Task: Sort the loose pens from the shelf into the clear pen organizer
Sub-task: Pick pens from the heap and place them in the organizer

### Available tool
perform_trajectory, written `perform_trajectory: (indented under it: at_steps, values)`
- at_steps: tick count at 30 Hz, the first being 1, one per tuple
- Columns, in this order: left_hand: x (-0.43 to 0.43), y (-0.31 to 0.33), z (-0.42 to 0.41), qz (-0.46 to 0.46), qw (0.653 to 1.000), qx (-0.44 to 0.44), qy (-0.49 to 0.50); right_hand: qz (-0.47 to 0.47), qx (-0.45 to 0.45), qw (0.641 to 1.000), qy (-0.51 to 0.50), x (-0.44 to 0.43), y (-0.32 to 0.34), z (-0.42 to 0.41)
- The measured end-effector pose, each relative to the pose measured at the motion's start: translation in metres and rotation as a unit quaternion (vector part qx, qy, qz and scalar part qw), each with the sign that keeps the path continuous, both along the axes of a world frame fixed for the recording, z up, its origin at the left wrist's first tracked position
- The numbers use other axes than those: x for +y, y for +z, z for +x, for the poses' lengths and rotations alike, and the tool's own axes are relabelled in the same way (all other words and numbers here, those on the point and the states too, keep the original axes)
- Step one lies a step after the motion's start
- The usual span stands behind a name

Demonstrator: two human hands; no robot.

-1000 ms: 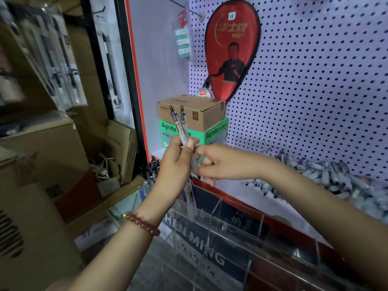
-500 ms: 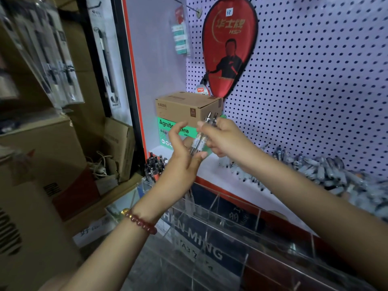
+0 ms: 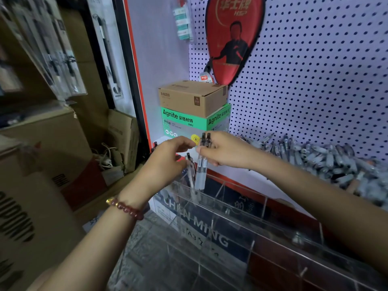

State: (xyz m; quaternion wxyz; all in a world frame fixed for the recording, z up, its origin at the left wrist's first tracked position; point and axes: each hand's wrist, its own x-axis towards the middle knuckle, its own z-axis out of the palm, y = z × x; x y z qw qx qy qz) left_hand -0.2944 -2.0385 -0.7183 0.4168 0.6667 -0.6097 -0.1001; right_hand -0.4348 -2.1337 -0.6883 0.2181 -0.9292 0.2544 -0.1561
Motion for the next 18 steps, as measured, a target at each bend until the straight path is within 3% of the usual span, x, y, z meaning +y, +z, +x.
perform_trajectory:
  at_steps: [7,13,18]
  values:
    - [0.002,-0.011,0.002,0.027,0.999,-0.036,0.013,0.066,0.064,0.996,-0.022,-0.003,-0.018,0.004]
    - [0.004,-0.014,0.002,0.021,0.999,-0.014,0.025,0.182,0.086,0.980,-0.009,0.016,-0.014,0.012]
    - [0.004,-0.013,0.003,0.021,0.999,0.032,0.038,0.213,0.088,0.973,0.011,0.020,-0.014,0.010]
